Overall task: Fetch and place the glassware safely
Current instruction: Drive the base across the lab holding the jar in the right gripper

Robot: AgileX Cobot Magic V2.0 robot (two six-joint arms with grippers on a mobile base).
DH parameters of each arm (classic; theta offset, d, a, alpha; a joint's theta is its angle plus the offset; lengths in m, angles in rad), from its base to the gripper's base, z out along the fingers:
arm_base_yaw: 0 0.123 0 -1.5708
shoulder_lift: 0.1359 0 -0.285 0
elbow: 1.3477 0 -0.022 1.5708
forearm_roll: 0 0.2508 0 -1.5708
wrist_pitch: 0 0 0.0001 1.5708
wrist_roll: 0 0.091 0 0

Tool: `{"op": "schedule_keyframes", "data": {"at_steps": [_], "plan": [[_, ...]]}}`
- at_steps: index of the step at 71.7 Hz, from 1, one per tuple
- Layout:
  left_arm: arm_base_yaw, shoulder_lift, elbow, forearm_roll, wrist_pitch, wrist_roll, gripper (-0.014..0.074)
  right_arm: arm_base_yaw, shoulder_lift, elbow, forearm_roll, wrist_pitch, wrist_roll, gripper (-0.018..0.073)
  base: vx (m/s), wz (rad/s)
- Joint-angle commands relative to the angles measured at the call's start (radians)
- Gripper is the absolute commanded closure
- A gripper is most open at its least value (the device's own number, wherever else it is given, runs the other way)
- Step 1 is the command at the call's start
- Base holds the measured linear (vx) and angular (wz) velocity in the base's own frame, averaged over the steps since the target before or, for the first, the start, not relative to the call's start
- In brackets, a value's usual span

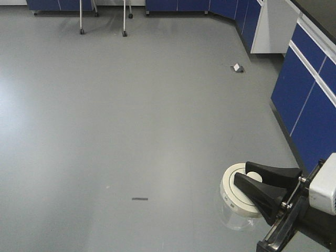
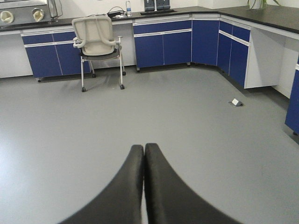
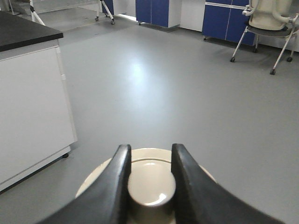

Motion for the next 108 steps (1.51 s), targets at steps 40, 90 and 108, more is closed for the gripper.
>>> {"op": "schedule_keyframes", "data": {"at_steps": [40, 90, 108], "plan": [[-0.005, 0.010, -0.027, -0.008, -0.073, -0.002, 0.0603, 0.001, -0.009, -0.033, 0.036, -0.051, -0.008, 0.0563, 0.69, 0.06], [-0.005, 0.010, -0.027, -0.008, -0.073, -0.002, 0.0603, 0.001, -0.009, -0.033, 0.036, -0.051, -0.008, 0.0563, 0.68, 0.00], [-0.005, 0.010, -0.027, -0.008, -0.073, -0.002, 0.0603, 0.001, -0.009, -0.033, 0.036, -0.050, -0.008, 0.0563, 0.67, 0.01]]}}
